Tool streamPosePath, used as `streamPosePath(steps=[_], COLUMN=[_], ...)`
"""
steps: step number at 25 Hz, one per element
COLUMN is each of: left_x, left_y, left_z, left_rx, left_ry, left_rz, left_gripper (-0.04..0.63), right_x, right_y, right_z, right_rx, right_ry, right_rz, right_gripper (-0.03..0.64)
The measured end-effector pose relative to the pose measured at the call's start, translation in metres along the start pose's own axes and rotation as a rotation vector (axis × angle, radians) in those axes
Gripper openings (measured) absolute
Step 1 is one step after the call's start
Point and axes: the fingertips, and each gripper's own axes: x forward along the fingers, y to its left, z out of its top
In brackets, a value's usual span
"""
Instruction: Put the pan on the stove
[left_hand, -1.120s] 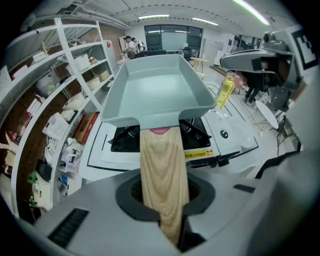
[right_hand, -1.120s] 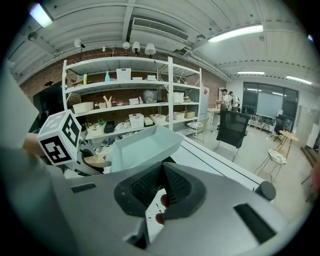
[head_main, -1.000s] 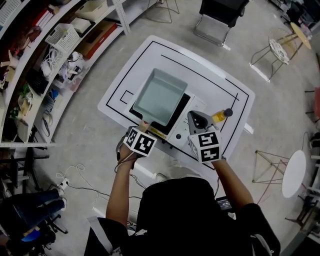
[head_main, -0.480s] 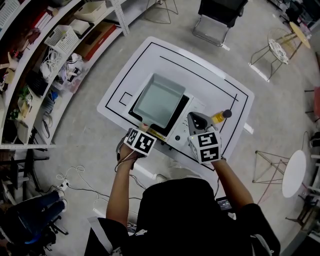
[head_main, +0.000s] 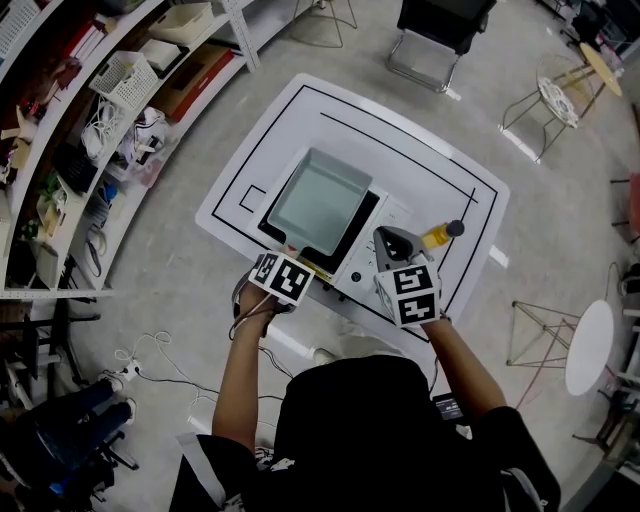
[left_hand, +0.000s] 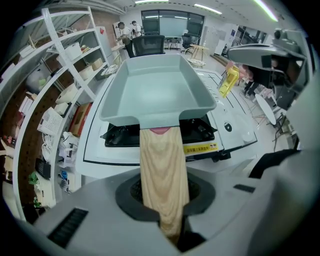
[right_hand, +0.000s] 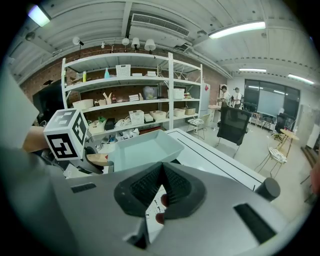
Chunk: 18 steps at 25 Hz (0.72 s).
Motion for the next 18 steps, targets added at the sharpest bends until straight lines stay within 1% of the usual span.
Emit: streamPosePath(steps=[7,12,15,18], left_x=[-0.0016,-0.0031,-0.0034,-0.0083], left_y=[0.0006,0.0006,-0.0015,-0.0022], left_z=[0.0006,0.0004,0.0013,0.0037], left_rx=[0.007,0.007,0.010,0.012], left_ry=[0.026,0.028,0.016,-0.018], left_rz=[-0.004,-0.007,-0.013,-0.010], left_gripper=[0.063,0.066,0.066,0.087], right_x=[0.0014,0.0000,0.0002,-0.0016], right_y=[0.0027,0.0068,0.0065,0.0097], right_z=[-0.0036,-0.0004,-0.0014,0.0006], right_rx=[0.002,-0.012,-0.018,-0.017], right_ry=[0.011,0.023,0.022,0.022], right_rz=[0.007,0.026,0.028,0.036], right_gripper=[0.002,0.002,0.002,0.002])
